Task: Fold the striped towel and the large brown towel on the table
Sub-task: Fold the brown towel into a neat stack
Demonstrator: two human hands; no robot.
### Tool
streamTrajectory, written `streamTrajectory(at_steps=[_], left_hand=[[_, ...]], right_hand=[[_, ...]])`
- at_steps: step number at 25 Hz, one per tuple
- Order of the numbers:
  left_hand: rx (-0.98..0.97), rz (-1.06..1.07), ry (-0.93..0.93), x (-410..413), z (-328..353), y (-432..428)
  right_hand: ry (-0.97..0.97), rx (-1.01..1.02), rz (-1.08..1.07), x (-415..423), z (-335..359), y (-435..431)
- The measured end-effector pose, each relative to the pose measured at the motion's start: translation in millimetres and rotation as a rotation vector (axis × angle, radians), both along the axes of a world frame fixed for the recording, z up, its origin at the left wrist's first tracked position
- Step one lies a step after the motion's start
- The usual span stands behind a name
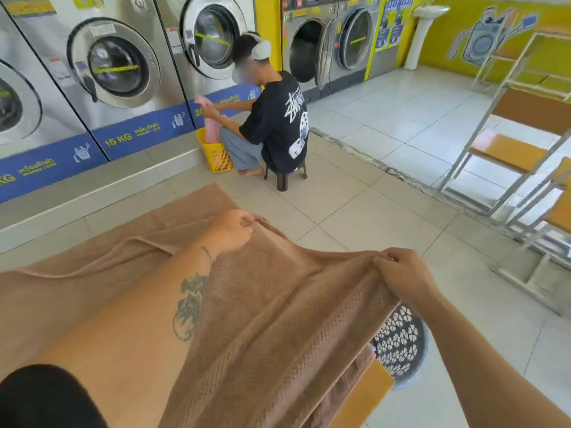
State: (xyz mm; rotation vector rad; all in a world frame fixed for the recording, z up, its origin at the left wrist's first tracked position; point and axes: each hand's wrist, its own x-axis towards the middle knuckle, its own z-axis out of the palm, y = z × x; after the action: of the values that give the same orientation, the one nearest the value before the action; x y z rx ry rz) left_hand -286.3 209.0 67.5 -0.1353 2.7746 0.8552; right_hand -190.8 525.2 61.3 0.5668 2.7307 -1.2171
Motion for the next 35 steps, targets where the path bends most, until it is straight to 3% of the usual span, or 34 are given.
streamTrajectory(at_steps=[2, 4, 6, 11, 15, 20, 24, 29, 32, 35], left_hand=[[0.040, 0.015, 0.020, 9.5, 1.3, -4.1], [0.095, 0.020, 0.034, 39.9, -1.0, -9.4], [0.158, 0.030, -0.007, 94.4, -19.1, -22.7], [0.171, 0.122, -0.076, 244.4, -77.9, -69.8], [0.183, 0.110, 0.012, 318.2, -91.3, -112.4], [0.080, 0.033, 0.153, 394.3, -102.0, -176.6], [-0.089, -0.131, 0.079, 451.3, -112.8, -214.4], [-0.240, -0.205, 0.093, 471.9, -112.1, -223.2], [-0.373, -0.202, 0.109, 472.4, -99.9, -222.2], [-0.460, -0.234, 0.105, 472.0, -94.4, -229.4]], right_hand=[[-0.064, 0.070, -0.003, 4.1, -6.5, 12.3], [-0.263, 0.282, 0.099, 18.8, -16.1, 15.9], [-0.328, 0.483, 0.204, 38.3, -27.4, 1.3], [-0.111, 0.224, 0.466, 107.7, -43.5, -96.1], [-0.089, 0.187, 0.668, 166.3, -46.0, -172.9], [-0.103, 0.130, 0.750, 255.7, -47.1, -240.8], [-0.164, 0.121, 0.817, 336.0, -59.4, -276.4], [-0.335, 0.462, 0.888, 407.1, -79.8, -314.0], [-0.269, 0.737, 0.861, 425.3, -82.9, -333.0], [-0.205, 0.792, 0.781, 435.2, -87.0, -347.0]])
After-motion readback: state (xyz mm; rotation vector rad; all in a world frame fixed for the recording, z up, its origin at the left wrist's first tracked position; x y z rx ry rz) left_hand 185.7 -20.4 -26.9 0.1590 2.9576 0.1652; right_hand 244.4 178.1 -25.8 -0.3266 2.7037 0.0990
